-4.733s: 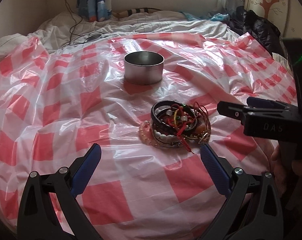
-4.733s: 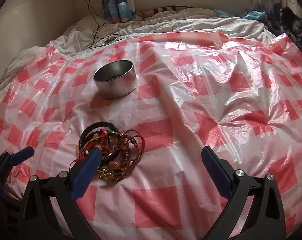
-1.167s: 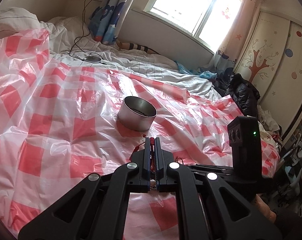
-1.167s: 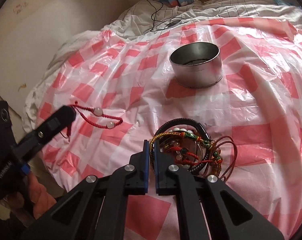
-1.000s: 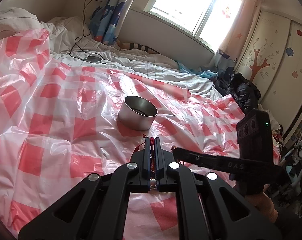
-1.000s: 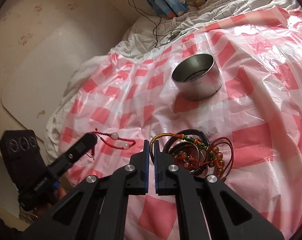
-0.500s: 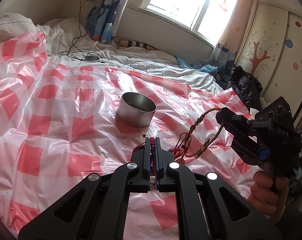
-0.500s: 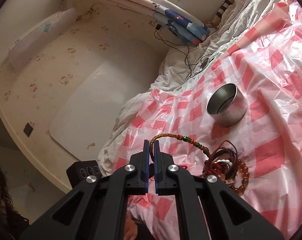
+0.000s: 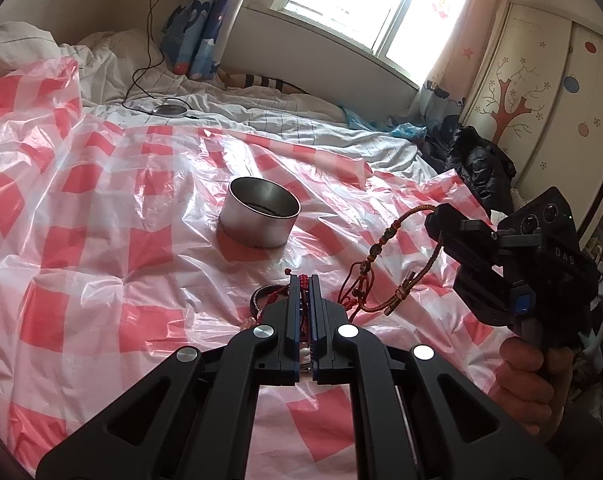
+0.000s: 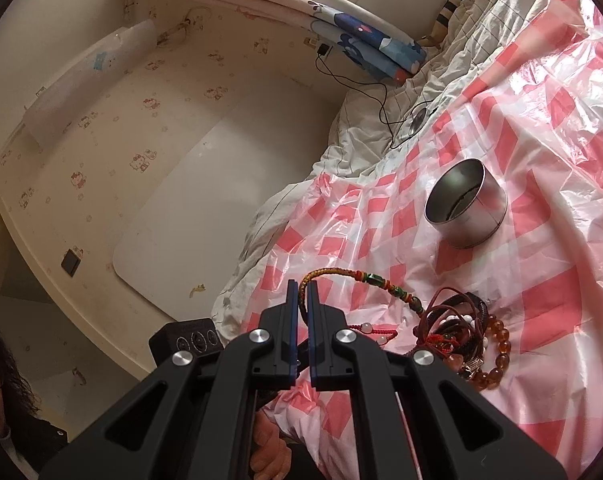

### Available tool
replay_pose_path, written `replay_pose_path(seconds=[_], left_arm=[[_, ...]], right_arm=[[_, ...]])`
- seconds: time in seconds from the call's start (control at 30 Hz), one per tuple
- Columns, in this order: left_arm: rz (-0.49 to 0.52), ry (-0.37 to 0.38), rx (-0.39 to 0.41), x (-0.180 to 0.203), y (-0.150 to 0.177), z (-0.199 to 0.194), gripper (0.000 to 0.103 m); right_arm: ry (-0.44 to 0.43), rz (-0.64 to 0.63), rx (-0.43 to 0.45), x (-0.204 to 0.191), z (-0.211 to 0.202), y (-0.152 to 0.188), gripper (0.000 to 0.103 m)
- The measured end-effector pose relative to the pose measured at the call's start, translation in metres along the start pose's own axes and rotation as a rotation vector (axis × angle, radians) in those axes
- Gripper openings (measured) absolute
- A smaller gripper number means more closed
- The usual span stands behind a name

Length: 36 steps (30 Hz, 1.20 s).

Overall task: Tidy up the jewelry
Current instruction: 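Carry both held pieces over the silver tin and open both tools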

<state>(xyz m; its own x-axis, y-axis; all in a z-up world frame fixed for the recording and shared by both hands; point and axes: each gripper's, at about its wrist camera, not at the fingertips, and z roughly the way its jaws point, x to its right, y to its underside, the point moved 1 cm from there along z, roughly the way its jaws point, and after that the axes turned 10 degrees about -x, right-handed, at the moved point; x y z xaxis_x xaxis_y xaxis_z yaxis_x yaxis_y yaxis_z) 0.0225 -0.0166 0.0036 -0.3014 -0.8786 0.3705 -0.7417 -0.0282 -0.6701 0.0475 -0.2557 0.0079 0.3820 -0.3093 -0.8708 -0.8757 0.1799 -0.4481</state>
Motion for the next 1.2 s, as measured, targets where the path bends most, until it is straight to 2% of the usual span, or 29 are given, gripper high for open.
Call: replay_pose_path(seconds=[0.1, 0.13, 0.17, 0.2, 0.23, 0.27, 0.3, 0.33, 0.37, 0.4, 0.43, 0.47, 0.53, 0.6, 0.63, 0.67, 0.7, 0.73, 0.77, 0.8, 0.83, 0.87, 0.93, 1.03, 1.2], left_arm=[[-0.010, 0.037, 0.031, -0.002, -0.003, -0.006, 0.003], [-0.016, 0.035, 0.043, -0.004, -0.004, -0.008, 0.003], [-0.023, 0.032, 0.043, -0.006, -0.005, -0.007, 0.003], [-0.035, 0.036, 0.037, -0.008, -0.005, -0.006, 0.003], [-0.044, 0.038, 0.028, -0.009, -0.006, -0.003, 0.003], [-0.043, 0.036, 0.021, -0.009, -0.006, -0.001, 0.003], [-0.036, 0.034, 0.016, -0.007, -0.006, 0.000, 0.003], [-0.027, 0.032, 0.013, -0.005, -0.005, 0.001, 0.003], [-0.016, 0.029, 0.009, -0.003, -0.005, 0.002, 0.003], [-0.010, 0.025, 0.005, -0.002, -0.004, 0.003, 0.003], [-0.008, 0.022, 0.001, -0.001, -0.004, 0.004, 0.003], [-0.009, 0.021, 0.000, -0.002, -0.004, 0.004, 0.003], [-0.015, 0.022, 0.006, -0.003, -0.003, 0.002, 0.003], [-0.019, 0.022, 0.009, -0.005, -0.003, 0.001, 0.003], [-0.023, 0.023, 0.006, -0.006, -0.003, 0.001, 0.003], [-0.024, 0.023, 0.003, -0.006, -0.003, 0.002, 0.003], [-0.022, 0.021, 0.001, -0.006, -0.003, 0.003, 0.003], [-0.020, 0.020, 0.001, -0.005, -0.003, 0.003, 0.003], [-0.018, 0.020, 0.002, -0.005, -0.003, 0.002, 0.003], [-0.017, 0.019, 0.003, -0.005, -0.002, 0.001, 0.003], [-0.017, 0.018, 0.002, -0.005, -0.002, 0.002, 0.003], [-0.019, 0.019, 0.002, -0.005, -0.002, 0.002, 0.003], [-0.024, 0.027, 0.001, -0.005, -0.002, 0.001, 0.003], [-0.028, 0.053, 0.009, -0.006, -0.005, -0.002, 0.003], [-0.035, 0.114, 0.031, -0.010, -0.036, 0.003, 0.003]], right_arm=[[-0.026, 0.010, -0.003, 0.002, 0.001, -0.003, 0.005], [-0.065, 0.012, 0.000, 0.001, -0.001, -0.004, 0.005], [-0.111, 0.009, 0.011, -0.001, -0.003, -0.005, 0.005], [-0.115, -0.010, 0.026, -0.004, -0.007, -0.005, 0.005], [-0.083, -0.023, 0.027, -0.006, -0.008, -0.006, 0.005], [-0.099, -0.007, 0.027, -0.004, -0.010, -0.007, 0.005], [-0.162, 0.010, 0.040, -0.003, -0.013, -0.006, 0.005], [-0.153, -0.028, 0.056, -0.010, -0.017, -0.005, 0.005], [-0.052, -0.080, 0.040, -0.017, -0.013, -0.005, 0.005], [0.086, -0.095, -0.007, -0.016, -0.001, -0.005, 0.005], [0.176, -0.046, -0.071, -0.002, 0.013, -0.003, 0.005], [0.157, 0.019, -0.087, 0.009, 0.017, -0.003, 0.005], [0.090, -0.019, -0.027, -0.001, 0.004, -0.004, 0.005], [-0.025, -0.045, 0.032, -0.010, -0.010, -0.003, 0.005], [-0.033, -0.054, 0.046, -0.011, -0.014, -0.002, 0.005], [0.038, -0.046, 0.032, -0.007, -0.012, -0.002, 0.005], [0.048, -0.004, 0.007, 0.002, -0.008, -0.003, 0.005], [-0.054, 0.040, 0.014, 0.008, -0.011, -0.002, 0.005], [-0.119, 0.011, 0.047, 0.000, -0.018, -0.003, 0.005], [-0.122, -0.048, 0.079, -0.013, -0.027, -0.004, 0.005], [-0.067, -0.071, 0.066, -0.016, -0.025, -0.005, 0.005], [-0.028, -0.047, 0.035, -0.009, -0.019, -0.004, 0.005], [-0.008, 0.024, -0.016, 0.006, -0.008, -0.004, 0.005], [-0.033, -0.025, 0.004, -0.004, -0.008, -0.008, 0.005], [-0.016, 0.008, 0.013, 0.000, 0.006, -0.023, 0.008]])
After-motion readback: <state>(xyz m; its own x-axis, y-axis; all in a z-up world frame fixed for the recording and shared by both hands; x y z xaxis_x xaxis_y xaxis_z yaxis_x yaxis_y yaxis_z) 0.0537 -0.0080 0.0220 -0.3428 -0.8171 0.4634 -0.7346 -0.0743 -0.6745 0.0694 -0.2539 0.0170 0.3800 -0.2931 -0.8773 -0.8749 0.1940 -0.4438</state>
